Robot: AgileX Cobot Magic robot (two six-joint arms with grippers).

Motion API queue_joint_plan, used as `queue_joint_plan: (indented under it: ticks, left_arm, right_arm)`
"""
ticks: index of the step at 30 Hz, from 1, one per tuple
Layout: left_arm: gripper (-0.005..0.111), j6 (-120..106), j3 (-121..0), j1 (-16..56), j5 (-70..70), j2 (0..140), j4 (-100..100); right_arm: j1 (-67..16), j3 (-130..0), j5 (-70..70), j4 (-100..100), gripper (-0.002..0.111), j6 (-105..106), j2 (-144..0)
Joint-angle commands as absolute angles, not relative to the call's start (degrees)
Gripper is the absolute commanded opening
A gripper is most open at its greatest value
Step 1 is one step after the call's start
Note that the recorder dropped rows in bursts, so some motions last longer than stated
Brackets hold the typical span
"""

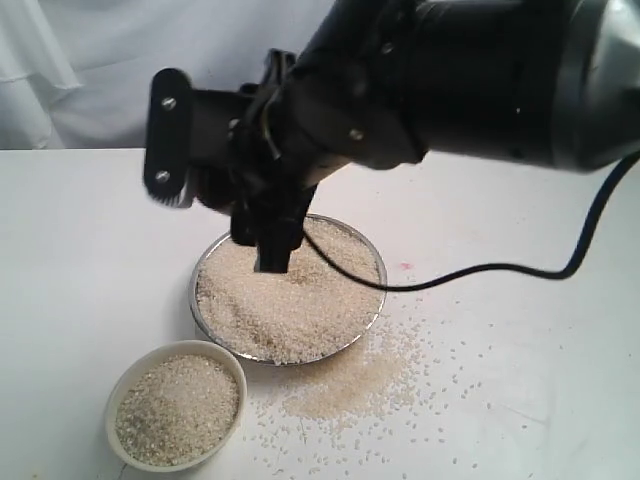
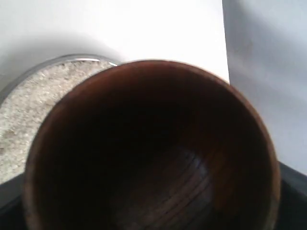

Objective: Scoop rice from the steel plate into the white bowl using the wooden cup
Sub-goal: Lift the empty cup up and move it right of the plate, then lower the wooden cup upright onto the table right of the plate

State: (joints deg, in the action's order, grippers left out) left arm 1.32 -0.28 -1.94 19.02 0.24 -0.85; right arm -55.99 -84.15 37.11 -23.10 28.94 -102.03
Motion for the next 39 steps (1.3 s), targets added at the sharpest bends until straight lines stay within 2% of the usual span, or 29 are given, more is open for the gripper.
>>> queue_joint_plan:
  ticks: [1, 9, 19, 22, 26, 33, 39]
  left_arm:
    - [0.0, 1.35, 0.0, -2.04, 18.27, 0.0, -0.94]
    - [0.0, 1.35, 0.0, -2.04, 18.27, 0.0, -0.94]
    - [0.0, 1.35, 0.0, -2.04, 18.27, 0.0, -0.94]
    - [0.0, 1.35, 0.0, -2.04, 18.27, 0.0, -0.94]
    - [0.0, 1.35, 0.0, -2.04, 18.27, 0.0, -0.94]
    - [0.0, 1.35, 0.0, -2.04, 18.27, 0.0, -0.94]
    - [0.0, 1.35, 0.0, -2.04, 18.27, 0.0, -0.94]
  right_arm:
    - [-47.73, -84.26, 34.25, -14.33, 0.0, 29.27, -101.23]
    - [-34.19, -78.87, 23.91, 16.25, 0.0, 45.64, -100.03]
    - [-23.78, -66.45, 16.55, 62.03, 0.0, 84.95, -99.97]
    - [-21.46, -63.76, 18.61, 77.17, 0.0, 99.13, -100.63]
    - [-18.03, -60.07, 29.97, 99.2, 0.0, 120.8, -102.21]
    - [-13.08, -59.56, 39.32, 99.95, 0.0, 121.22, -107.65]
    - [-11.75, -60.63, 38.24, 99.95, 0.0, 121.22, -108.55]
